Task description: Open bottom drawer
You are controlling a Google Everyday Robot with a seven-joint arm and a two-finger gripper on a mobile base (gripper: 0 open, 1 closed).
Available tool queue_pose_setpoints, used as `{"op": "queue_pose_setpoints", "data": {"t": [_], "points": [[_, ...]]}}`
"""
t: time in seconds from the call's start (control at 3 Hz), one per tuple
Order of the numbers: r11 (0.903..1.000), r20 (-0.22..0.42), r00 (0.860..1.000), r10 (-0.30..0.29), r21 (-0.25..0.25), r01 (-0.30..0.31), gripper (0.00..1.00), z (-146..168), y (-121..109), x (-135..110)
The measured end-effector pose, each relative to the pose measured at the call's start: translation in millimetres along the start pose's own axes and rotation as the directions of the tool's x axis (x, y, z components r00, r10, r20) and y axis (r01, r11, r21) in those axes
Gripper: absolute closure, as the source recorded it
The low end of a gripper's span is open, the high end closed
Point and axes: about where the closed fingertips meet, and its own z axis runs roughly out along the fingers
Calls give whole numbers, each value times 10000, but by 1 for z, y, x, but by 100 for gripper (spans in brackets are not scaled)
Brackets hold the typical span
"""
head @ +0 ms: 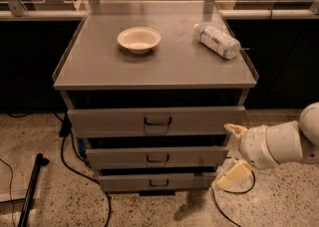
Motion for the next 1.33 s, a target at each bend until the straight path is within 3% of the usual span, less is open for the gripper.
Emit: {"op": "queue_pose_setpoints", "data": {"t": [0.33, 0.67, 1.0, 1.33], "points": [[9979, 349, 9975, 616, -208, -609, 0, 37, 3, 17], [9984, 801, 9953, 547, 90, -556, 0, 63, 10, 30], [9952, 1034, 9932, -536, 877, 446, 0, 80, 0, 39], [9861, 1116, 9864, -1203, 1280, 1057, 0, 97, -11, 48]]}}
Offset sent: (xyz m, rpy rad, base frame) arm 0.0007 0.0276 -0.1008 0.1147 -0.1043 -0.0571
